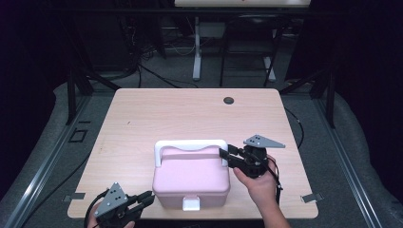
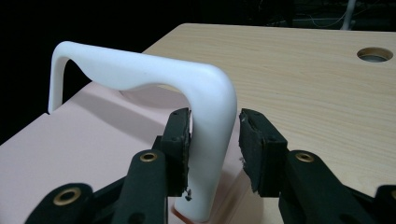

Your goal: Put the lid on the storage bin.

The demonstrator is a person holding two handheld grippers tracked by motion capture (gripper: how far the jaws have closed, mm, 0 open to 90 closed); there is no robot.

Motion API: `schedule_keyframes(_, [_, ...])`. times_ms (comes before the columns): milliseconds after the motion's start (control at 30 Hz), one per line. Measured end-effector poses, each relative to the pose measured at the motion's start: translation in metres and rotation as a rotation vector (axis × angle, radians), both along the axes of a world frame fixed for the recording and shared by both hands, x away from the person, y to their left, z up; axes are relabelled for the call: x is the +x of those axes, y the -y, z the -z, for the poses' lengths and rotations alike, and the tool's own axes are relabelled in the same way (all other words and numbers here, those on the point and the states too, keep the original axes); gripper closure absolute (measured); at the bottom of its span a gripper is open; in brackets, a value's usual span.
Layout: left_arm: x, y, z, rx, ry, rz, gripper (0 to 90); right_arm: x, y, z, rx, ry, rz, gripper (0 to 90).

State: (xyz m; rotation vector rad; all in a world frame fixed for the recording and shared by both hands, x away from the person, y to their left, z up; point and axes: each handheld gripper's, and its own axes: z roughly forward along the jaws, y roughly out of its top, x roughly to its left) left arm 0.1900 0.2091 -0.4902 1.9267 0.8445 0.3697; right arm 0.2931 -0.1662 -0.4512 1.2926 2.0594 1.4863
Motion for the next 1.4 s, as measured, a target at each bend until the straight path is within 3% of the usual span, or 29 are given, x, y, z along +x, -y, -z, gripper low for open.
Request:
schedule_keyframes(900, [0.007, -0.007, 0.0, -0.009, -0.013, -0.027, 72.5, -0.005, 0.007, -0.005, 0.007, 0.012, 0.01, 59.7])
schedule_keyframes(1400, [0.017, -0.021, 0.004, -0.011, -0.014, -0.09, 69.5, -0.006, 0.023, -0.01, 0.025, 0.022, 0.057, 58.7])
